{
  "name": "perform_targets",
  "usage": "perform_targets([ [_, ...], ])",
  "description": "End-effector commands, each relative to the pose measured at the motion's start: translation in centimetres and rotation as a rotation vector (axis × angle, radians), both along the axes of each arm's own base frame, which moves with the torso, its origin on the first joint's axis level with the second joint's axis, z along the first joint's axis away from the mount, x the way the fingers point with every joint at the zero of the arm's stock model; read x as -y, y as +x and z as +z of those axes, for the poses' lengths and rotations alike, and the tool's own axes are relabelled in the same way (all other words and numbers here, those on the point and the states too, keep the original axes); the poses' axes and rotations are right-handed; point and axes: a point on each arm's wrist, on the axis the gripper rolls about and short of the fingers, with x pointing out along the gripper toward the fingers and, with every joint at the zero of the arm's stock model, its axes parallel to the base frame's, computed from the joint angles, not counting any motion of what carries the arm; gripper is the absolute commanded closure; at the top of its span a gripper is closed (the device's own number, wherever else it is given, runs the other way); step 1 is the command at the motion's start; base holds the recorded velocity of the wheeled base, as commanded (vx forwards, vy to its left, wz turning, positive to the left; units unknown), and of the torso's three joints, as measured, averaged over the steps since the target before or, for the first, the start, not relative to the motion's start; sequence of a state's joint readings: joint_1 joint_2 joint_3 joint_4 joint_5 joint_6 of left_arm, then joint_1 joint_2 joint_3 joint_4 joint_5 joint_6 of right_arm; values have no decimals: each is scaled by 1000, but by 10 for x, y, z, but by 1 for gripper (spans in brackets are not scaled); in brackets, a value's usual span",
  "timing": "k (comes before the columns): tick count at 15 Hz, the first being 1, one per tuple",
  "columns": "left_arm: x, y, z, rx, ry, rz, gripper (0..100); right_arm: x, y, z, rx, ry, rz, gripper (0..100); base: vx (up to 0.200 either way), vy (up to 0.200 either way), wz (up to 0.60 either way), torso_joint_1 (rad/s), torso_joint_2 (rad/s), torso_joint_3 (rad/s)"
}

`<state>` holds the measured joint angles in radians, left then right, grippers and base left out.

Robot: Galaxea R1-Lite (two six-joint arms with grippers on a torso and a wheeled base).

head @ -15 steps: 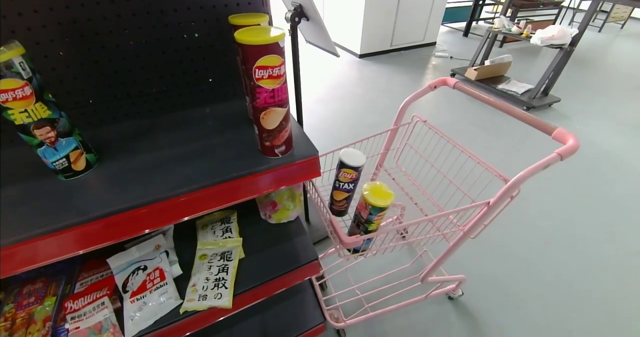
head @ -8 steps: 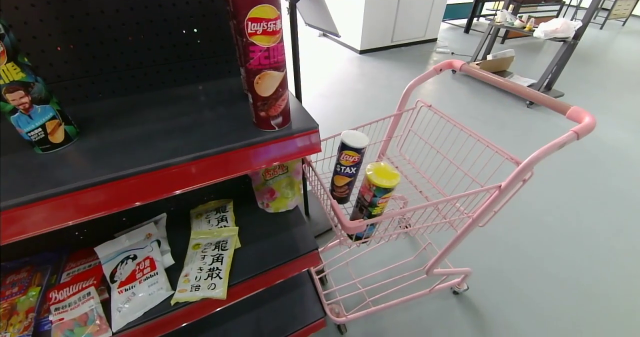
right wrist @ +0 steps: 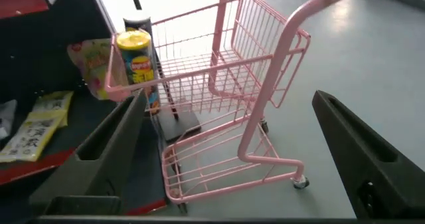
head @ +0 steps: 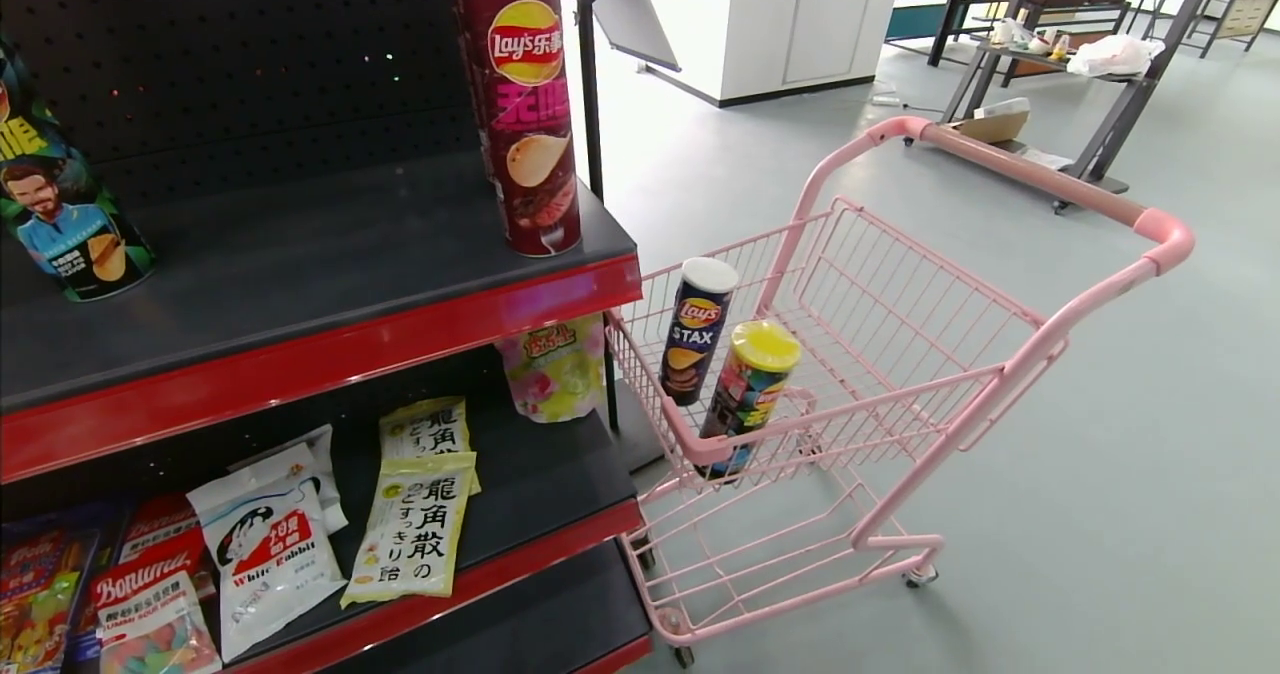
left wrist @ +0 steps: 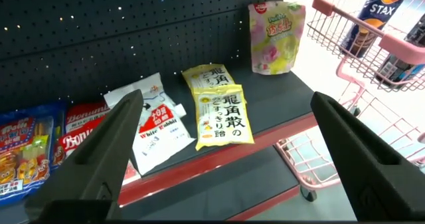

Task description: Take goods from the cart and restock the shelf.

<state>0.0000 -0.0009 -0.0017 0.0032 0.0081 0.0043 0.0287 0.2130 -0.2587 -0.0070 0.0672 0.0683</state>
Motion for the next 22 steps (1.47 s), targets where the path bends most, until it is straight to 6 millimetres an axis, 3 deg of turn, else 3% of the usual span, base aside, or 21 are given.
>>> perform_targets([
  [1, 0, 0, 0, -1, 0, 1, 0, -26, 123, 91, -196, 27, 287, 0, 0, 0, 0, 0, 0, 0],
  [3, 0, 0, 0, -1, 0, 1, 0, -41, 171, 61, -280, 15, 369, 0, 0, 0, 0, 0, 0, 0],
  [5, 0, 0, 0, -1, 0, 1, 0, -53, 202, 13, -399, -20, 463, 0, 0, 0, 0, 0, 0, 0],
  [8, 0, 0, 0, -1, 3, 1, 0, -67, 249, -23, -395, -17, 533, 0, 0, 0, 0, 0, 0, 0],
  [11, 0, 0, 0, -1, 2, 1, 0, -82, 264, -42, -434, -23, 591, 0, 0, 0, 0, 0, 0, 0],
  [15, 0, 0, 0, -1, 3, 0, 0, -101, 291, -48, -425, -48, 629, 0, 0, 0, 0, 0, 0, 0],
  [22, 0, 0, 0, -1, 3, 0, 0, -114, 330, -66, -435, -56, 621, 0, 0, 0, 0, 0, 0, 0],
])
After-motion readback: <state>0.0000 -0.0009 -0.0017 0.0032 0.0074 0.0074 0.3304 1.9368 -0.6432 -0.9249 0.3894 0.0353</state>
